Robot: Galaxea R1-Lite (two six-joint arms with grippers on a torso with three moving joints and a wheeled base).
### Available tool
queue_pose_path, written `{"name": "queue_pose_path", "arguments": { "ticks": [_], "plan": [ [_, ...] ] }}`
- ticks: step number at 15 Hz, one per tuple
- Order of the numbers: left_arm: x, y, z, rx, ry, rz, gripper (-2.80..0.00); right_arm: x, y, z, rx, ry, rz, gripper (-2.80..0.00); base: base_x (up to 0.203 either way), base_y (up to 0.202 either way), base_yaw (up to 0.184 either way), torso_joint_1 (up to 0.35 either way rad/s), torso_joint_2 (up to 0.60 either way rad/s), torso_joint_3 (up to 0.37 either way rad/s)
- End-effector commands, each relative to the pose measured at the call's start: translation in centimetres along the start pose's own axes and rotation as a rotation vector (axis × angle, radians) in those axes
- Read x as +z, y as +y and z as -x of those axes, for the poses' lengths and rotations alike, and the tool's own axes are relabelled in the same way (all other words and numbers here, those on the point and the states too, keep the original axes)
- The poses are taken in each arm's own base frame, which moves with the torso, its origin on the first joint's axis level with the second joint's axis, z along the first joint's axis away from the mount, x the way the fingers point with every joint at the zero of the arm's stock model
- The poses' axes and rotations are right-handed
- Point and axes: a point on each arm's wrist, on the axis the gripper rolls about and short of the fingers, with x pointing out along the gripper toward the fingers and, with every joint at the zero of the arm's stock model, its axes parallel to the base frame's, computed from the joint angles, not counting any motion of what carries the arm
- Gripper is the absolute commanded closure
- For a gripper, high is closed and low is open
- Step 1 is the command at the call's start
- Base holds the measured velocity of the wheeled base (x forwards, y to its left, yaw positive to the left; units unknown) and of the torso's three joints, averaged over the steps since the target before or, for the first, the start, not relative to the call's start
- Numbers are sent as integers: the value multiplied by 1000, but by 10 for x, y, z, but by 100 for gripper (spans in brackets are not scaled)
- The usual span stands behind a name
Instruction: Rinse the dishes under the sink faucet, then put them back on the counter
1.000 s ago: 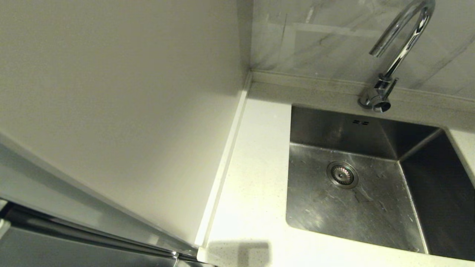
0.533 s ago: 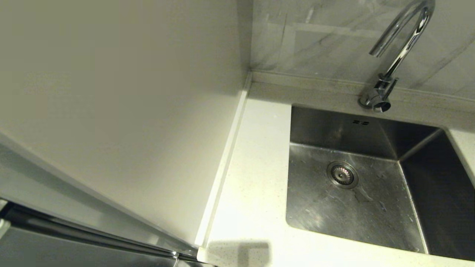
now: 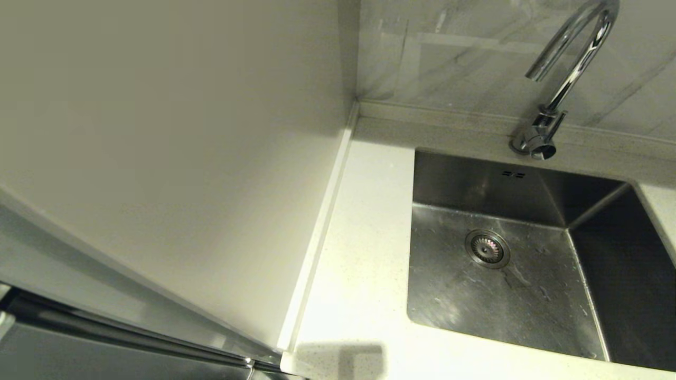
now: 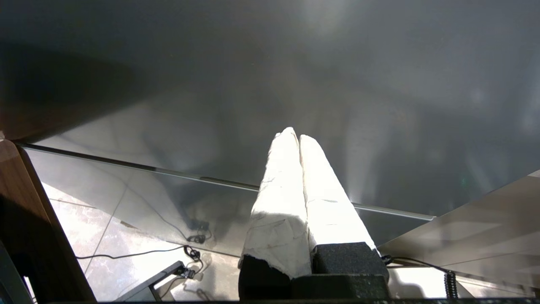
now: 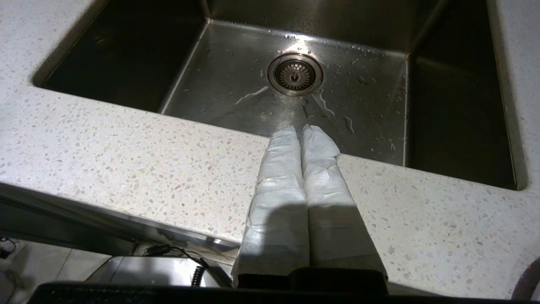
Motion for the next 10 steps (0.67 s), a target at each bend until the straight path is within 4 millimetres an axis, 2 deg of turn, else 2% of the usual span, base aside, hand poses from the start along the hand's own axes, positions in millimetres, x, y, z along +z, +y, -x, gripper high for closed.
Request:
{"name": "queue_pose_path", "arguments": {
  "ticks": [1,10],
  "plan": [
    [-1,0,0,0,2,1,0,0,0,0,0,3,0,0,0,0,0,0,0,0],
    [-1,0,0,0,2,1,0,0,0,0,1,2,-1,0,0,0,0,0,0,0]
  ]
}}
